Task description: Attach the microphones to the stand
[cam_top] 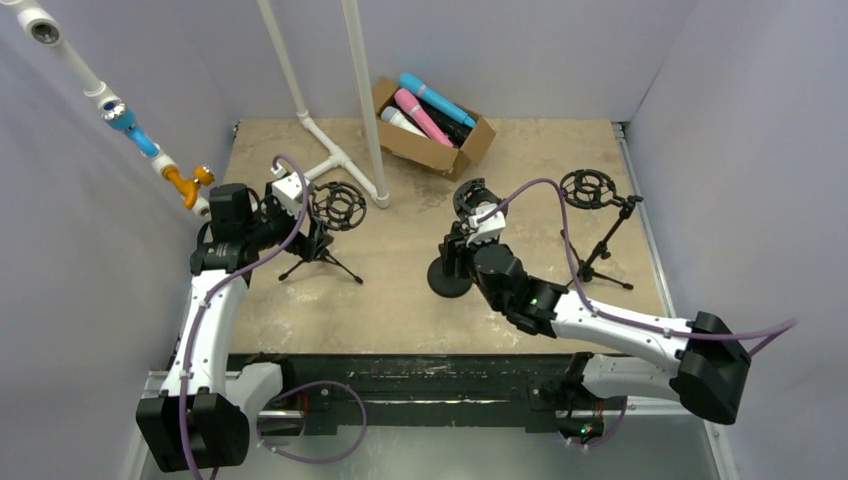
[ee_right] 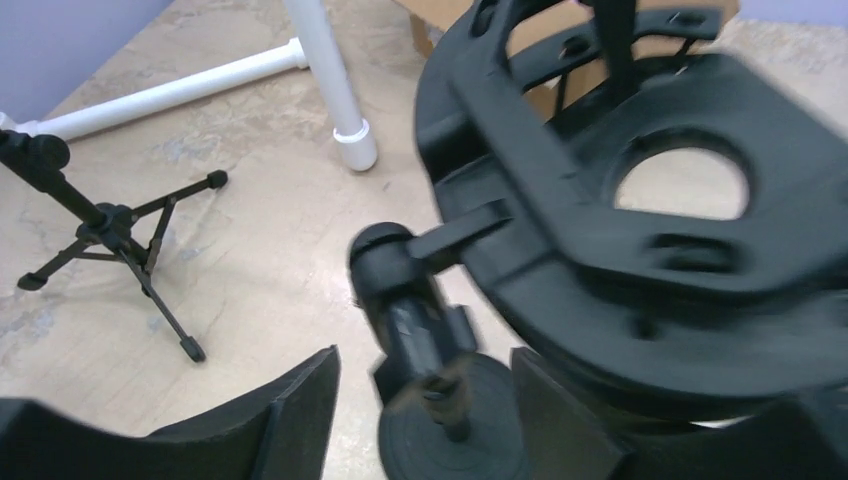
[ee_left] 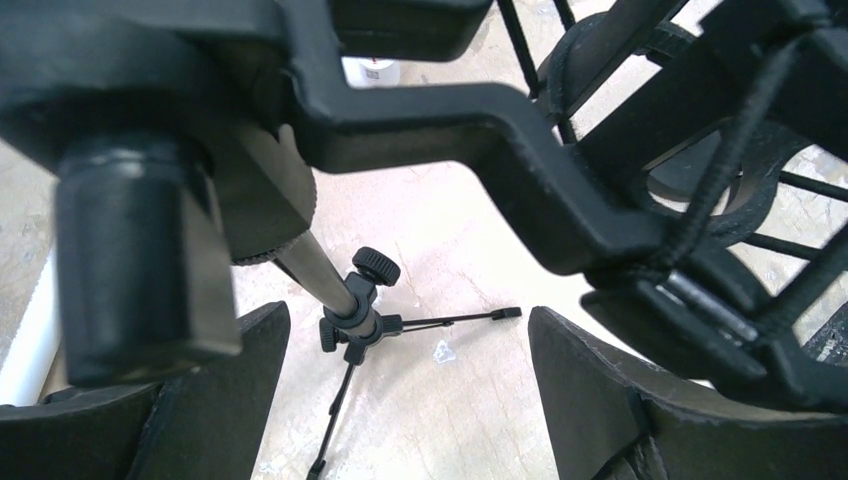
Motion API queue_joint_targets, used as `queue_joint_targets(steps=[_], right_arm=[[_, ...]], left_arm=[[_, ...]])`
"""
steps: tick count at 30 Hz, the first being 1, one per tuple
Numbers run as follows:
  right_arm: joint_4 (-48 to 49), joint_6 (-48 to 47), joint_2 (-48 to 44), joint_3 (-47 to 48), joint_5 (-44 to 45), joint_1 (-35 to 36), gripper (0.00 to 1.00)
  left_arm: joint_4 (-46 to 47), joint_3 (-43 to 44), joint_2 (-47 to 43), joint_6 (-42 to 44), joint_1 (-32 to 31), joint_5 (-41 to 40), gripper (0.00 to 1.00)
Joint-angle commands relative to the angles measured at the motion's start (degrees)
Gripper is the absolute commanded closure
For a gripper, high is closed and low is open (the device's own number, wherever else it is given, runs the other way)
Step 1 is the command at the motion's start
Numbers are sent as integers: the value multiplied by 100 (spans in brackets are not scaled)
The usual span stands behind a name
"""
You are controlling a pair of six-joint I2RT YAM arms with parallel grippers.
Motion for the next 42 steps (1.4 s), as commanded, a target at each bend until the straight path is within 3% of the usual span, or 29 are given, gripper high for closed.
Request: queue_joint_targets(steps=[1,4,6,12,18,21,27,29,31,34,36,38,42], right_arm=[[965,-433,378,206,162,10,44],[992,-624,429,286,352,-31,80],[975,-734,331,315,403,-172,89],[1044,-999,241,556,422,-1039,94],[1315,-1425,1037,1160,970,-1791,100],[1515,-1383,1280,1227,1091,-2239,100],[1672,-1566,1782,1465,1314,-2693,99],[1676,-1510,1865,1474,1238,-2738,96],[1574,-1368,1920,1471,1127,-2750,84],[1199,-1014,1884,1474,1052,-2743,38],[1113,-936,1768,1434,1081,-2727,24],[998,-829,1584,1390,1084,-2674,17],[578,-623,1081,1321,1266,-2420,13]], left_arm=[[-42,262,-167,-100,41,32,11],[-87,303,-210,-111,39,-35,11],[-93,327,-246,-142,40,-62,11],[-146,404,-369,-286,39,-59,10],[-405,571,-485,-317,36,-163,5],[-533,592,-536,-288,41,-252,0],[-619,671,-565,-285,40,-286,0],[-654,729,-531,-300,37,-295,0],[-690,771,-516,-306,41,-302,0],[-729,794,-523,-310,41,-317,0],[-796,856,-529,-304,41,-341,0],[-838,889,-548,-312,37,-372,0],[-831,889,-601,-311,41,-523,0]])
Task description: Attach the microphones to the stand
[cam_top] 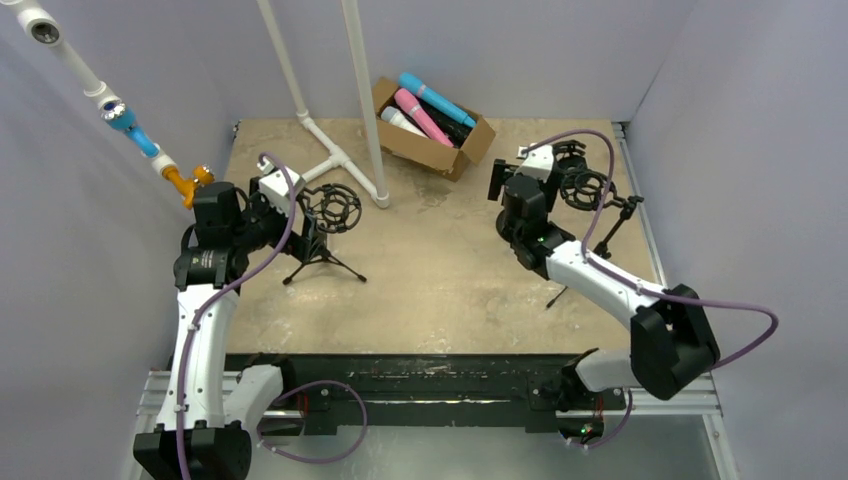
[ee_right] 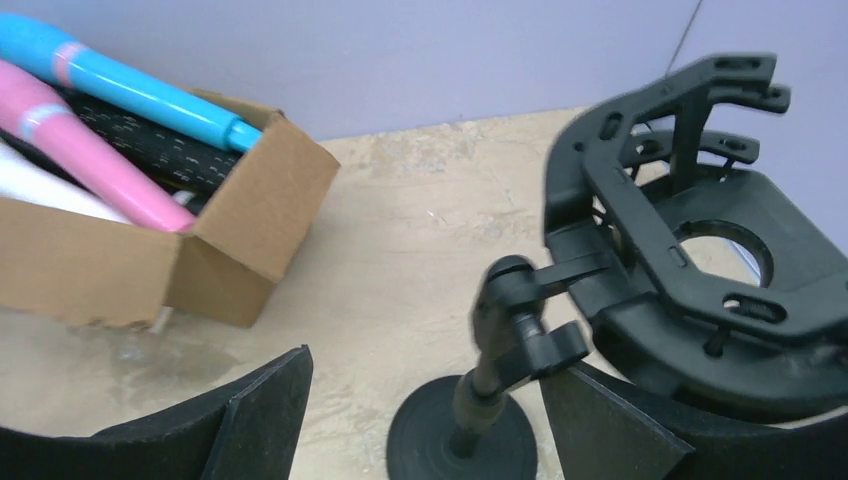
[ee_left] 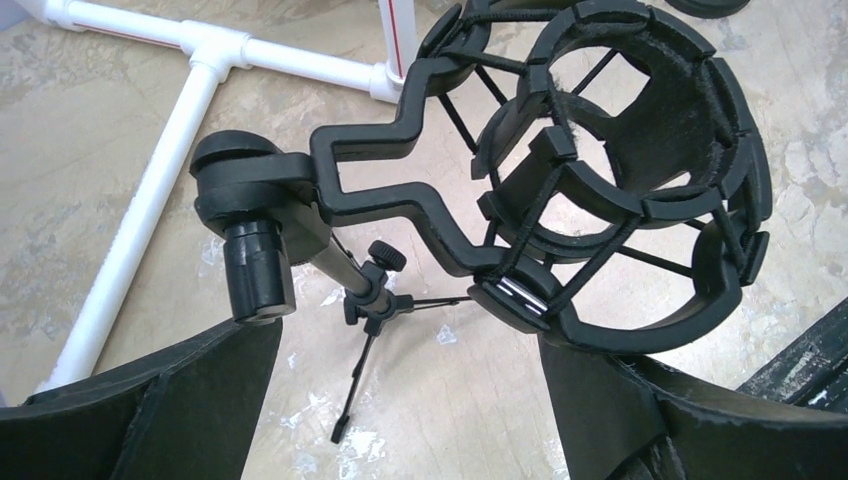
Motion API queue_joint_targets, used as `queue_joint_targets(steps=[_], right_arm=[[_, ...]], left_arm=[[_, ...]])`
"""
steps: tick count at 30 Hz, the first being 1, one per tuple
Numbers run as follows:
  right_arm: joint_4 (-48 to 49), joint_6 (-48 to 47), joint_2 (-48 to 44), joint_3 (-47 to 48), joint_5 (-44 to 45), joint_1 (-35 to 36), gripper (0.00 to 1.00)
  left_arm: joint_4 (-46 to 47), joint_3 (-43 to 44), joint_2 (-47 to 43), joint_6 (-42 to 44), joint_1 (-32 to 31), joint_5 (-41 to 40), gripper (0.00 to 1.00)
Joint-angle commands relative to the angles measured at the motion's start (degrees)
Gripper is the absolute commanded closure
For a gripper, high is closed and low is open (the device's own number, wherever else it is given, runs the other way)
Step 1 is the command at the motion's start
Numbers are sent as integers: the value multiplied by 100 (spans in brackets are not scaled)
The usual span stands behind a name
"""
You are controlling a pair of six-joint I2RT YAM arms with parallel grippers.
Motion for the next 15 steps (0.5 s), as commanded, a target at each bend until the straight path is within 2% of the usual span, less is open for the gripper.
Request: queue_joint_targets(steps=[1,6,8,12,15], right_arm=[[-392,419,-696,120,329,357,13],[-1683,1454,-1064,225,994,1324,10],[-2167,1928,-1160,231,1240,1842,11],[-2286,2283,-1194,208,1490,2880,13],[-2243,2120,-956,484,1359,3173,13]], left_arm=[[40,216,-106,-109,39,-219,0],[344,-20,-168,10,37,-880,0],[661,-233,-202,54,41,-1116,4],[1300,-753,-298,92,39,-1014,8],[1810,-1105,-379,-52,39,-666,11]])
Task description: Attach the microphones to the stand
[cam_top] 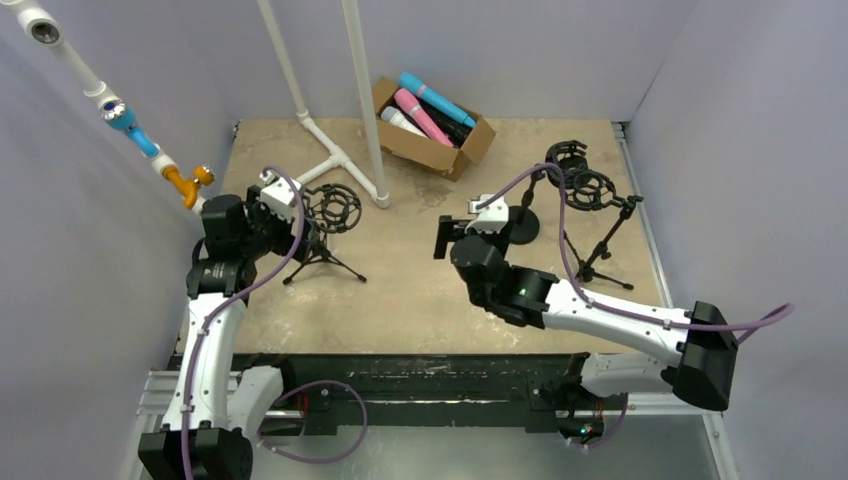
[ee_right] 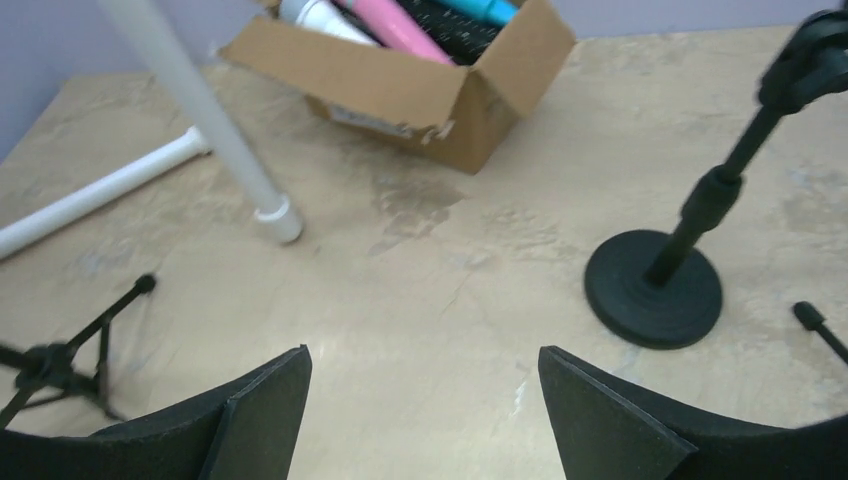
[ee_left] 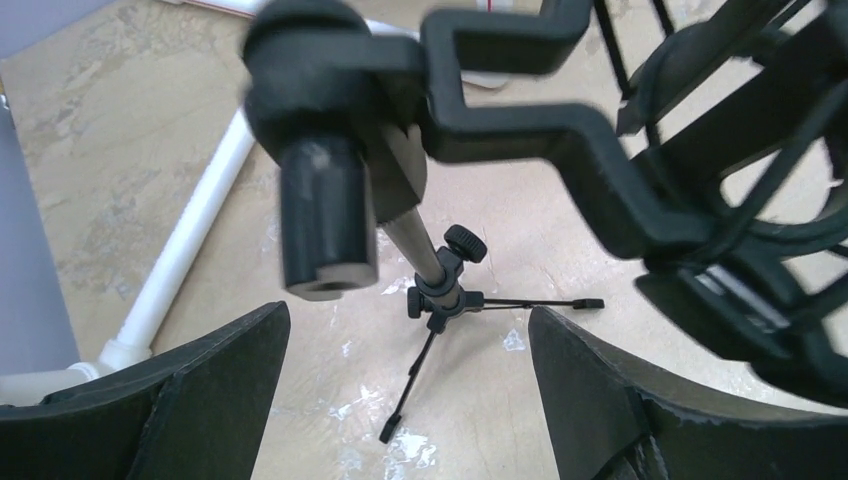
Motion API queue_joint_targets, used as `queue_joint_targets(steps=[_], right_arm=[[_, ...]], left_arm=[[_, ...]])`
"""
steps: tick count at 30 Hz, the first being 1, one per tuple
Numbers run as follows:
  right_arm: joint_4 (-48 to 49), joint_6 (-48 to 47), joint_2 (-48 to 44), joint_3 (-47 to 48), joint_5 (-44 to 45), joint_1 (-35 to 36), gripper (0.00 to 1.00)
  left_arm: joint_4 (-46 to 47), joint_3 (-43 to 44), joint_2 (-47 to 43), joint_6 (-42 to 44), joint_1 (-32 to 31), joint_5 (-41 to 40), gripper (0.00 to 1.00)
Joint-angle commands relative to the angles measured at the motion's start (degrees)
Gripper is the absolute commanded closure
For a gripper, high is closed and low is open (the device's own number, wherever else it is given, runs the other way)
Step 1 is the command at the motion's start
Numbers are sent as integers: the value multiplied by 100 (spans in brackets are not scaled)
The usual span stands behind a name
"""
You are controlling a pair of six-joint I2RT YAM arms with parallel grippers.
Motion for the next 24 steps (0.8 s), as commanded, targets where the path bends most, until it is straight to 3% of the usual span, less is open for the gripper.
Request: queue_joint_targets(steps=[1,5,8,11,14,18,24], right_arm=[[-145,106,245,565,134,349,13],[753,-1119,830,1260,-424,205,13],[443,-1401,1594,2204,-1087,-369,14],[-422,-1392,2621,3401,-2086,-1209,15],[-923,-1855,3530,4464,-2267,-1549,14],[-1190,-2122,4296,5330,-2519,-1984,14],[-1077,-2329,5051,5997,-3028,-2498,15]], left_arm=[[1138,-451,-126,-173,40,292,13],[1670,-584,115,-374,41,260,21],[2125,-713,283,-464,38,221,34],[2369,-774,432,-461,37,147,54],[2525,-844,515,-362,48,-52,69],[2612,-943,539,-86,67,-216,74],[2696,-877,616,414,103,-451,73]])
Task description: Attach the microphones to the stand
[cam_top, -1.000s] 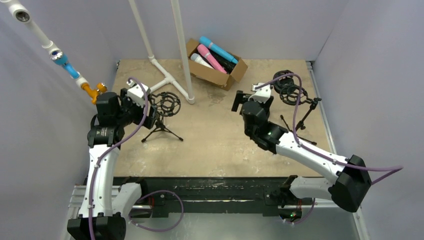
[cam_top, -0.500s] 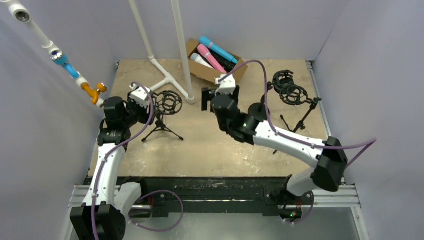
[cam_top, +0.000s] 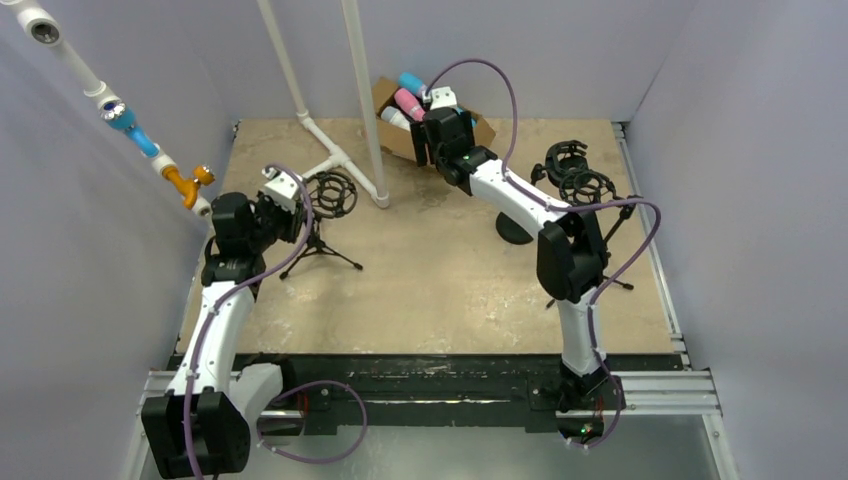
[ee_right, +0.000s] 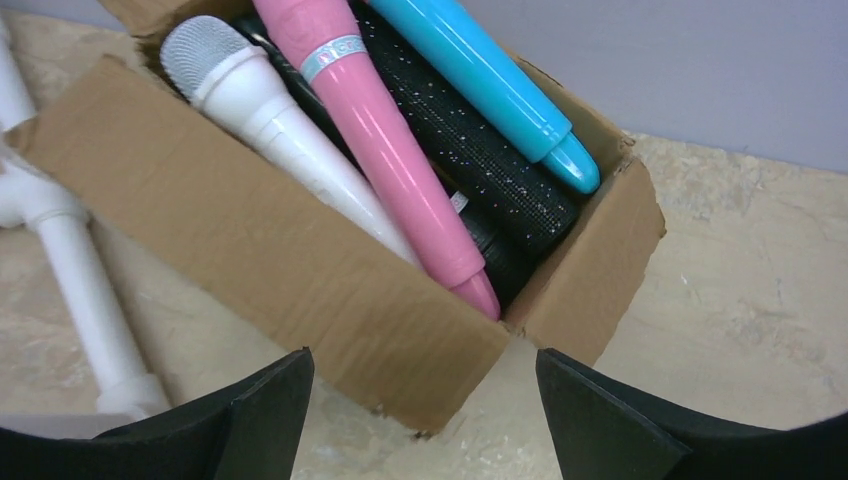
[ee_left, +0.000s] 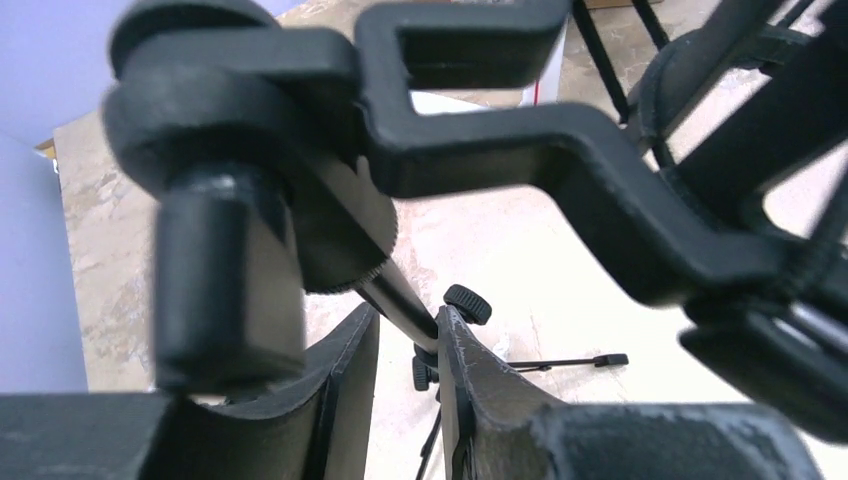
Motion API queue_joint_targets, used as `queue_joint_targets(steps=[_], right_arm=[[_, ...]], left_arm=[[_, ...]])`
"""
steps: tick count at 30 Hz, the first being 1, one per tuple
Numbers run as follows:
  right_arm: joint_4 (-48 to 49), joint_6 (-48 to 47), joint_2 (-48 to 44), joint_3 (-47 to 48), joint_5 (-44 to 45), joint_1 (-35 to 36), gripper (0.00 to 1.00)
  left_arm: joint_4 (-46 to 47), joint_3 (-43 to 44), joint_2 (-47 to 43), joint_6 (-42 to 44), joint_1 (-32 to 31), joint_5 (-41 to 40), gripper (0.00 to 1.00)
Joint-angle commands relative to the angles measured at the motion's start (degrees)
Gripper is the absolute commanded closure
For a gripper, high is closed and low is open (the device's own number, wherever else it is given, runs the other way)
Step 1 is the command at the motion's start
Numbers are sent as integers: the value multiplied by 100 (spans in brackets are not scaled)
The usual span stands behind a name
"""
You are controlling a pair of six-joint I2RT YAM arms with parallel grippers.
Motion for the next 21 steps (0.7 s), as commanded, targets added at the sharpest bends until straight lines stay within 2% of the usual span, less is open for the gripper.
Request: queue_joint_targets(steps=[1,5,9,10,14,16,19,21], right_arm=[[-44,-411,334,789,-486,-249,15],[-79,-625,847,1310,-614,-378,15],[-244,-676,1242,1734,-798,-500,15],[-280,-676,1295,1798,-859,-525,15],[-421,-623,1344,1744,-1142,-557,19],[-335,-554,1213,1371,-1259,-557,24],[-121,-415,953,794,-1290,-560,31],[23,-365,782,432,-1283,-557,39]], left_arm=[[363,113,111,644,94,-457,72],[101,369,156,749,125,-626,51],[-639,727,-38,714,140,-498,5],[-927,834,-175,629,136,-372,0],[-2201,1280,-577,521,144,146,0],[-2934,1581,-561,521,147,439,0],[-3430,1789,-529,538,148,767,0],[-3571,1873,-520,481,149,847,0]])
